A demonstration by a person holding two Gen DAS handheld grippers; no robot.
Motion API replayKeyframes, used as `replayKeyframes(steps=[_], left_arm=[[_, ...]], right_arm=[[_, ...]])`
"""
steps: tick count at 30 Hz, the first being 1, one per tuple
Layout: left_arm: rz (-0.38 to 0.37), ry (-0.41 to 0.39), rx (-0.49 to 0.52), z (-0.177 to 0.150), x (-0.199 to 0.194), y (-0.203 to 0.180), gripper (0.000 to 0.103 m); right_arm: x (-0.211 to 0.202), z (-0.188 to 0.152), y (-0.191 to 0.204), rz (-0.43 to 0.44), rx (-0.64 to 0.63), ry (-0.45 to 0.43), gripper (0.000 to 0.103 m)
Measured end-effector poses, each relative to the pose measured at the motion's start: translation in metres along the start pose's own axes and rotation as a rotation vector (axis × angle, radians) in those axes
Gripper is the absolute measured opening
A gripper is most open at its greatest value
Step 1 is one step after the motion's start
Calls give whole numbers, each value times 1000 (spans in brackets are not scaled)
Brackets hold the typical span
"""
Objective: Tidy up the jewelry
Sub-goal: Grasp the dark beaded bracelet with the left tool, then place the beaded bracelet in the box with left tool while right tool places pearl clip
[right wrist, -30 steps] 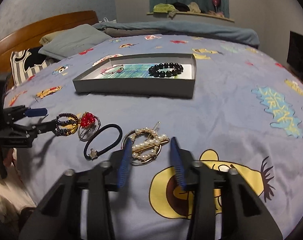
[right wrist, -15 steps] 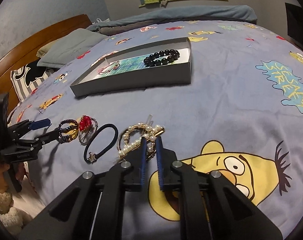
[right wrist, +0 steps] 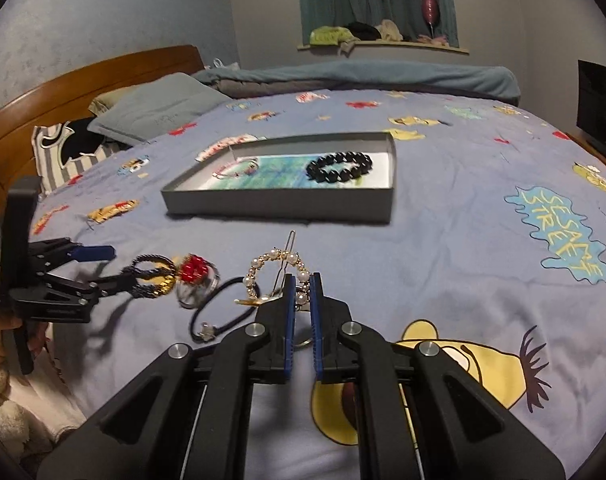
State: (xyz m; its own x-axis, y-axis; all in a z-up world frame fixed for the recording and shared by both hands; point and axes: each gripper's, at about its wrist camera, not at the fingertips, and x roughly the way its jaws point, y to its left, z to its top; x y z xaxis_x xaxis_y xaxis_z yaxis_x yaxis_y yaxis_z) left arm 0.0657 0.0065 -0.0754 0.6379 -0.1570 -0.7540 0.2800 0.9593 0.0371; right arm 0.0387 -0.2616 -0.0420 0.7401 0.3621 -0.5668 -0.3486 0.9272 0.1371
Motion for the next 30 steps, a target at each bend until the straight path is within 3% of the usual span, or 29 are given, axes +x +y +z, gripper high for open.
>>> replayKeyframes(steps=[6, 13, 15, 18, 22, 30], left_arm=[[-1, 3, 1, 0, 0, 0, 74], [-30, 16, -3, 1, 4, 0, 53], [-42, 24, -15, 1, 4, 2, 51], [-59, 31, -22, -1, 1, 2, 41], [-54, 56, 12, -2, 3, -3, 11], [-53, -67, 51, 4, -26, -12, 8]], right_arm=[[-12, 5, 4, 27, -2, -63, 7], [-15, 6, 5, 39, 1, -70, 7], [-14, 6, 5, 36, -2, -67, 7], [-14, 5, 4, 35, 2, -62, 7], [-11, 5, 3, 36, 8, -54, 7], [-13, 5, 4, 27, 13, -59, 7]])
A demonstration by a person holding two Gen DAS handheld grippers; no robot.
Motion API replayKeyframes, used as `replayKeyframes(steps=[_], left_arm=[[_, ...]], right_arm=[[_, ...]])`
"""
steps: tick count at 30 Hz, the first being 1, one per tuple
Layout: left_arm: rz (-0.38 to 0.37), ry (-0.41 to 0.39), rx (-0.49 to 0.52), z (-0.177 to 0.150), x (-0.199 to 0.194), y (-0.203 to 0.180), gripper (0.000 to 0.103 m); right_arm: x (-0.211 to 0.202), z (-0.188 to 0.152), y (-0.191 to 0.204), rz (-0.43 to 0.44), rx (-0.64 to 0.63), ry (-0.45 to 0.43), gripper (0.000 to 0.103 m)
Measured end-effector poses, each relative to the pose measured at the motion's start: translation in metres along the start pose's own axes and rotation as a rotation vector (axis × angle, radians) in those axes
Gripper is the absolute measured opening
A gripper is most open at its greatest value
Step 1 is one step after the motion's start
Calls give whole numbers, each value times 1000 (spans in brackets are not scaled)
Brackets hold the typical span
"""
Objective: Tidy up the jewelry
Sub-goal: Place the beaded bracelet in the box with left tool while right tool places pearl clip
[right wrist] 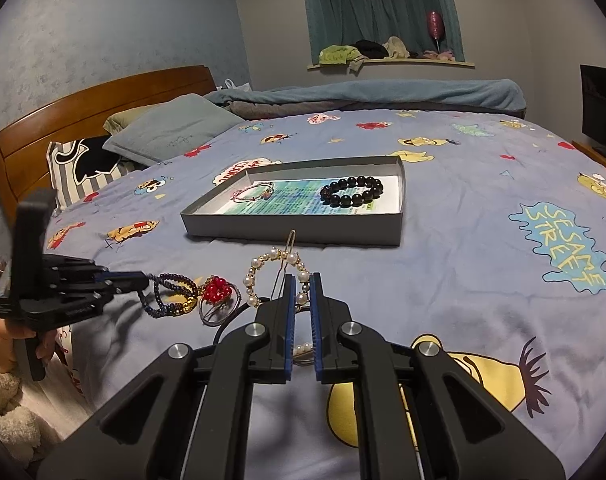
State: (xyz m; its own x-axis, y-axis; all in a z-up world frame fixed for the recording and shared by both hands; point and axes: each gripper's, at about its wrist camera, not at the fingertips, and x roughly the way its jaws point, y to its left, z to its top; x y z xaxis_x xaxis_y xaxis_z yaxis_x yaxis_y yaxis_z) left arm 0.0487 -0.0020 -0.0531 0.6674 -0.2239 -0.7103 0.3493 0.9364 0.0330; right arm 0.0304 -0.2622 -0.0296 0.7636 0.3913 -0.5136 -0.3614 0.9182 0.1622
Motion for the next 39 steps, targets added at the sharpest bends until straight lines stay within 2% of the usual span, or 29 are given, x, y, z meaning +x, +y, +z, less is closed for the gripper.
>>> replayKeyframes(steps=[6, 10, 17, 21, 29, 35, 39], left_arm=[[-18, -86, 48, 20, -24, -13, 8], [-32, -130, 51, 41, -34, -11, 8], [-27, -201, 24, 94, -33, 5, 8], [-37, -205, -9, 125, -6, 14, 8], [-56, -172, -27, 163, 56, 16, 8], [-126, -164, -74, 186, 100, 18, 8], [-101, -144, -84, 201, 133, 19, 8]], right_arm=[[-1, 7, -1, -13, 7, -3, 7], [1, 23, -4, -27, 8, -5, 7], [23, 80, -18, -67, 31, -18, 7], [51, 100, -27, -99, 59, -19, 7], [118, 120, -45, -172, 63, 41, 7], [164, 130, -65, -191, 75, 84, 7], [186, 129, -65, -206, 43, 131, 7]])
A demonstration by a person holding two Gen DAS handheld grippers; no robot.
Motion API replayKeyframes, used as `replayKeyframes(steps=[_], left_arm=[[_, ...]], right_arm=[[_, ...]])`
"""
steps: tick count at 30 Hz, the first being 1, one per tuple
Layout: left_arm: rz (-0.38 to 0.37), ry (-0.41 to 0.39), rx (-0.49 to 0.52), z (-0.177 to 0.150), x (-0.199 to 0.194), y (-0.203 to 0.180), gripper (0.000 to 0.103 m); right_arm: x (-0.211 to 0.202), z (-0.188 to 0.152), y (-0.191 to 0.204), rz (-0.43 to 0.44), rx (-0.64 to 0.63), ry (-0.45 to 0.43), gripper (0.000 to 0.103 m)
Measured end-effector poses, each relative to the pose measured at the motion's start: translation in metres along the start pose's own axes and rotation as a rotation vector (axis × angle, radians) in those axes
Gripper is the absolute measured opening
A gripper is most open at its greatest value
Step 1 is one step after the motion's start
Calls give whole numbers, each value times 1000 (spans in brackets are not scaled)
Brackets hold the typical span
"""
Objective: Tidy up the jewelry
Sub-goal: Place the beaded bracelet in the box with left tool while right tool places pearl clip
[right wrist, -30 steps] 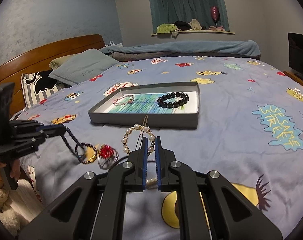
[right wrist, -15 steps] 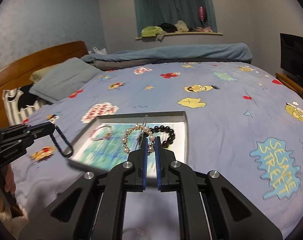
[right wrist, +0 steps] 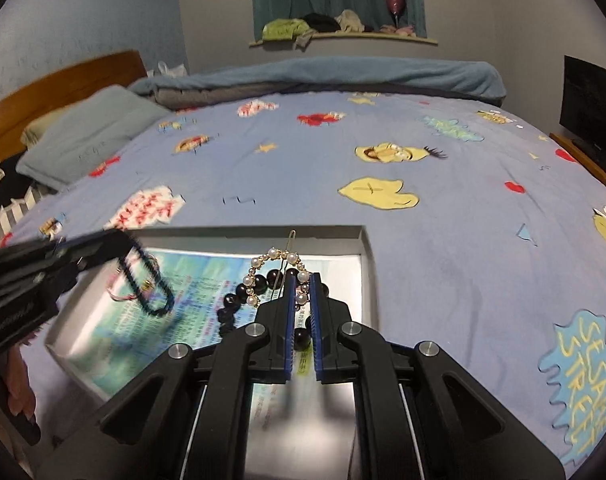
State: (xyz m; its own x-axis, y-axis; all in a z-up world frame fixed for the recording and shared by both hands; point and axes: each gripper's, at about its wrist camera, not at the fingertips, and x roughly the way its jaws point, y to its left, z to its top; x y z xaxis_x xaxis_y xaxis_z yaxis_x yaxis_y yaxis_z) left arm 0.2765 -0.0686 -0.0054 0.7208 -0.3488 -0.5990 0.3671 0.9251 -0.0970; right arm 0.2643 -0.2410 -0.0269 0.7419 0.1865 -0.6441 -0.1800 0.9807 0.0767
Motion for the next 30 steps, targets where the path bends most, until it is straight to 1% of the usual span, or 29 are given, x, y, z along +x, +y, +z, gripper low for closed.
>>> replayKeyframes(steps=[3, 5, 9, 14, 21, 30], left_arm=[[28, 10, 6, 4, 17, 2, 8], [23, 13, -7, 2, 23, 6, 8], [14, 62, -40, -8, 39, 14, 8], [13, 96, -76, -15, 46, 22, 8], [17, 137, -100, -18, 56, 28, 8], [22, 153, -104, -20, 61, 28, 8]], right_arm=[[10, 0, 2, -17, -14, 21, 7], [16, -1, 1, -23, -11, 36, 7], [27, -3, 5, -42, -29, 64, 7], [37, -6, 7, -61, -38, 97, 7], [38, -9, 12, -75, -59, 101, 7], [39, -9, 11, -69, -59, 100, 7]])
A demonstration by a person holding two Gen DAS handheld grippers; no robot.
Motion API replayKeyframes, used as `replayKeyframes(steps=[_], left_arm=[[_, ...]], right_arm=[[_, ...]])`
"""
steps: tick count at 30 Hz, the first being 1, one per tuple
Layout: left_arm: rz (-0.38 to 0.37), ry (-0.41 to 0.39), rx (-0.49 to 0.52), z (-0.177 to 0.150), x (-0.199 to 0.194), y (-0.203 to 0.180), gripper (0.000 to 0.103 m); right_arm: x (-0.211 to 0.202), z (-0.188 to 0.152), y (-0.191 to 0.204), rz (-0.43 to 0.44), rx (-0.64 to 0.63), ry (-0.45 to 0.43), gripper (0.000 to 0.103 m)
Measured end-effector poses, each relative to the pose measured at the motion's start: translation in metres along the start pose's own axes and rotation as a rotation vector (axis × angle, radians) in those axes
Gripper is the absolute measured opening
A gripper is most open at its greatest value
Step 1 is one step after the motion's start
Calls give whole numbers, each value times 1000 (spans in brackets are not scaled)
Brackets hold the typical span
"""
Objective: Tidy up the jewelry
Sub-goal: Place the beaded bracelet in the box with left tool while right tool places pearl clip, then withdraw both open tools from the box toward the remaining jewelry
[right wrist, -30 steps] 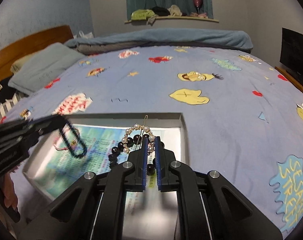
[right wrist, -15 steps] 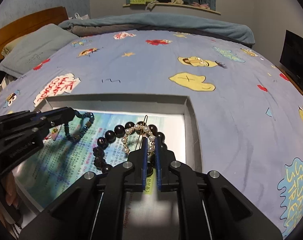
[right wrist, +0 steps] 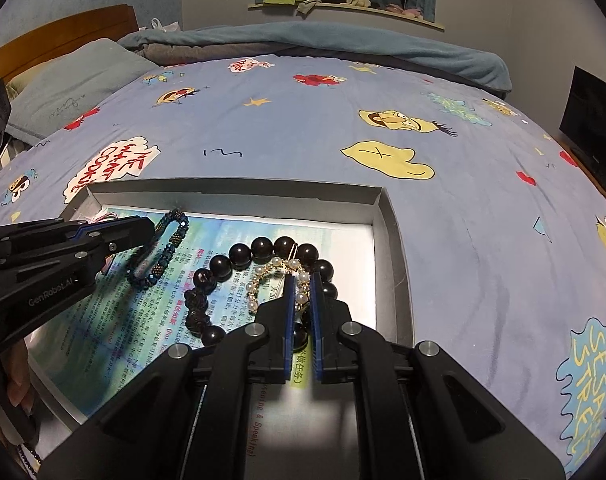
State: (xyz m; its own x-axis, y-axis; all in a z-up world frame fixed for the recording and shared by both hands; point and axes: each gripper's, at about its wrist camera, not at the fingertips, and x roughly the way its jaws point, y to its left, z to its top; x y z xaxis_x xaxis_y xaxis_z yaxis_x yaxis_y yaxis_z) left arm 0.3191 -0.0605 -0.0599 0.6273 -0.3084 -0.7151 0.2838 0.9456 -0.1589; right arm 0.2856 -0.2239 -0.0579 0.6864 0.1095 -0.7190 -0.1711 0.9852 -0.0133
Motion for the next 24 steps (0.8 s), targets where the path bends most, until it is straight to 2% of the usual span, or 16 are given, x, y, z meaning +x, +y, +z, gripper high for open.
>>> replayKeyframes(steps=[6, 10, 12, 13, 14, 15, 18, 20, 21, 24], left_arm=[[1, -3, -5, -1, -1, 0, 12], [20, -39, -5, 0, -10, 0, 27], [39, -51, 3, 0, -15, -1, 31], [53, -56, 6, 1, -18, -2, 37], [66, -62, 3, 1, -21, -1, 46], [72, -68, -3, 1, -25, 1, 50], [81, -87, -27, 1, -39, 5, 59], [103, -102, -33, 1, -48, 6, 74], [113, -109, -36, 1, -52, 6, 77], [138, -128, -40, -1, -68, 7, 81]], right_arm=[[-2, 0, -2, 17, 10, -4, 7], [-8, 2, -4, 31, 27, -12, 9], [-14, 4, -4, 30, 26, -24, 9], [-18, 4, -5, 28, 27, -30, 10], [-22, 5, -6, 25, 30, -38, 18], [-25, 5, -6, 23, 34, -45, 28], [-36, 6, -9, 17, 44, -60, 34], [-45, 5, -11, 16, 57, -74, 42], [-48, 4, -12, 16, 58, -80, 51], [-61, 2, -14, 3, 59, -101, 64]])
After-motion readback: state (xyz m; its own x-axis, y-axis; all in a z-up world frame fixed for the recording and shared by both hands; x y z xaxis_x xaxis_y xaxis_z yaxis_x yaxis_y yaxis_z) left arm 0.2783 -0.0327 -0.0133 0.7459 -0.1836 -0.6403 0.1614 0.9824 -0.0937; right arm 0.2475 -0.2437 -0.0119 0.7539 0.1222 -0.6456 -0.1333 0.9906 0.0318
